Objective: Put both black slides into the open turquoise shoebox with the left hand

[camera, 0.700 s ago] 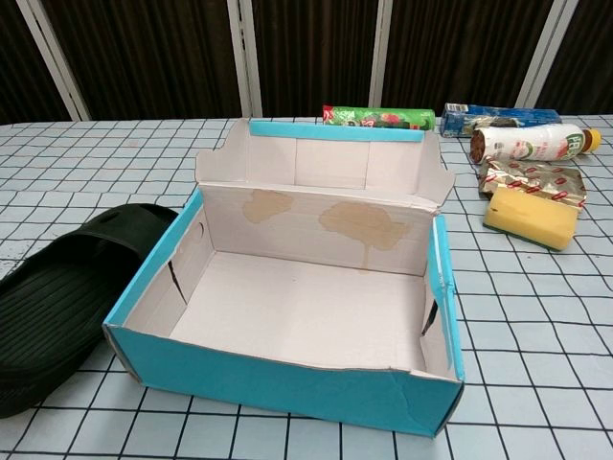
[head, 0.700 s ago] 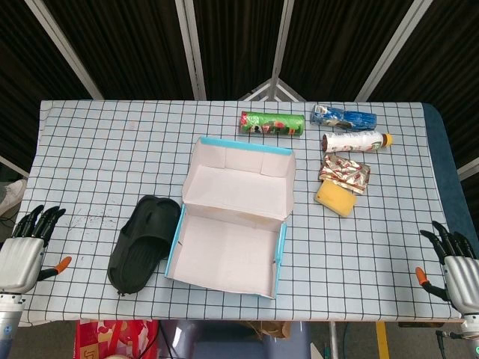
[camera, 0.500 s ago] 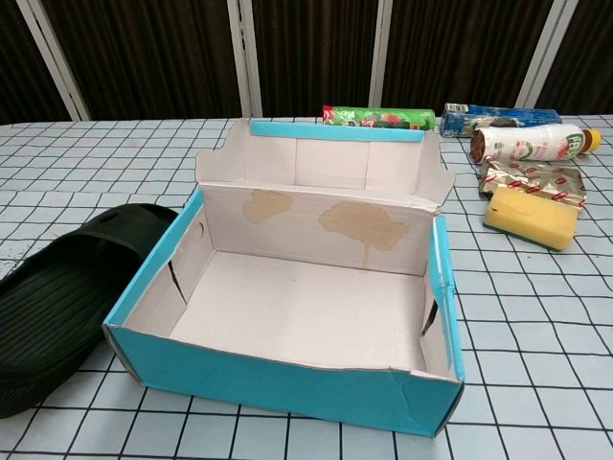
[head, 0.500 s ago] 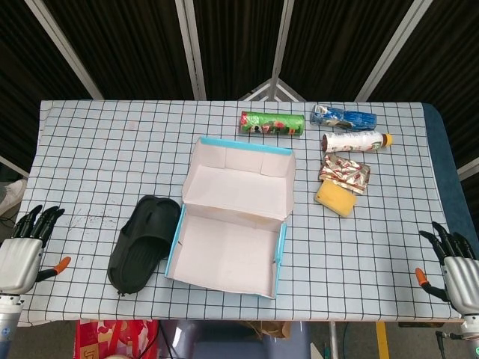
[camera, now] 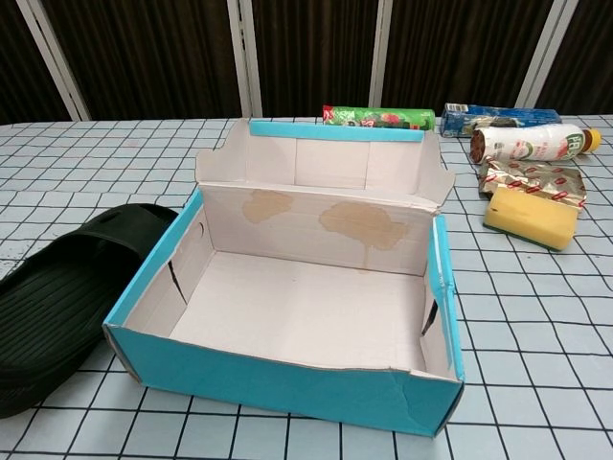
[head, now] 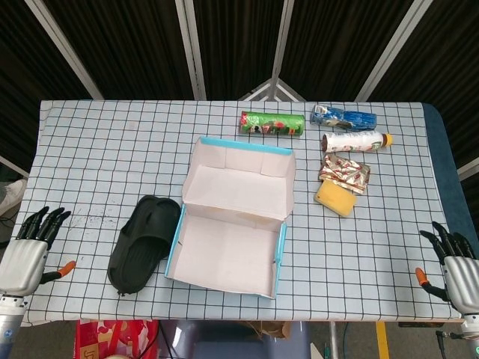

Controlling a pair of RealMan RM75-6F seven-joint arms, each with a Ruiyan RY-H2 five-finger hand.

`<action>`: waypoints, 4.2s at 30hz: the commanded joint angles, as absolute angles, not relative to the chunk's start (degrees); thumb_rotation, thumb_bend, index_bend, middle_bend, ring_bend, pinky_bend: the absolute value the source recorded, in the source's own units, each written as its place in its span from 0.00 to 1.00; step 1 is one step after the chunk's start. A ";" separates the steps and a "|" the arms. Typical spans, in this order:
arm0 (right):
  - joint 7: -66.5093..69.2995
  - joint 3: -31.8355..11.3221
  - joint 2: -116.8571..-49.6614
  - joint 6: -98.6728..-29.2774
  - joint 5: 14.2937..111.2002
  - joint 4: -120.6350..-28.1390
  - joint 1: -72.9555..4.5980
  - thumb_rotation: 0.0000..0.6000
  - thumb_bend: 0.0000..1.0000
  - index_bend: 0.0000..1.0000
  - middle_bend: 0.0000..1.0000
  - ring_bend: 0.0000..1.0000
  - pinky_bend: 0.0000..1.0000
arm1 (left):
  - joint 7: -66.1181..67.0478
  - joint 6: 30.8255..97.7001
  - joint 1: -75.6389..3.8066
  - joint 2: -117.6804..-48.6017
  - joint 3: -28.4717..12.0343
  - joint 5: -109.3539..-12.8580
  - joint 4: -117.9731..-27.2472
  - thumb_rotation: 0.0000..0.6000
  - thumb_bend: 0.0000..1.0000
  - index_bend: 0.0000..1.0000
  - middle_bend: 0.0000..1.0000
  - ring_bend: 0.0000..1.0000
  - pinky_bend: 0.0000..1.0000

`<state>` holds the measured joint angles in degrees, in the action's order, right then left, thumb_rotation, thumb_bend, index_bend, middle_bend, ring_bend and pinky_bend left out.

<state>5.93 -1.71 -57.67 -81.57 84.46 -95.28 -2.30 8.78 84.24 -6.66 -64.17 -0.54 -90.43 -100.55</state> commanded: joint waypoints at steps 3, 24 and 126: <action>6.13 -1.64 -57.65 -81.80 84.86 -95.43 -2.26 1.00 0.39 0.17 0.05 0.13 0.07 | 7.37 83.45 -9.05 -60.21 -0.50 -95.28 -106.27 1.00 0.23 0.10 0.08 0.00 0.09; 8.18 -1.38 -57.28 -82.19 85.51 -94.83 -1.98 1.00 0.39 0.17 0.05 0.13 0.07 | 5.96 82.09 -9.69 -67.57 2.13 -98.46 -98.64 1.00 0.21 0.10 0.11 0.00 0.09; 5.72 -0.97 -57.04 -76.87 82.60 -95.92 -3.90 1.00 0.39 0.17 0.05 0.13 0.07 | -11.27 80.08 -15.10 -92.24 4.06 -95.59 -59.34 0.98 0.11 0.13 0.10 0.00 0.07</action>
<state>5.72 -0.97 -57.03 -76.87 82.60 -95.93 -3.91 -11.23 80.09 -15.11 -92.24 3.98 -95.54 -59.37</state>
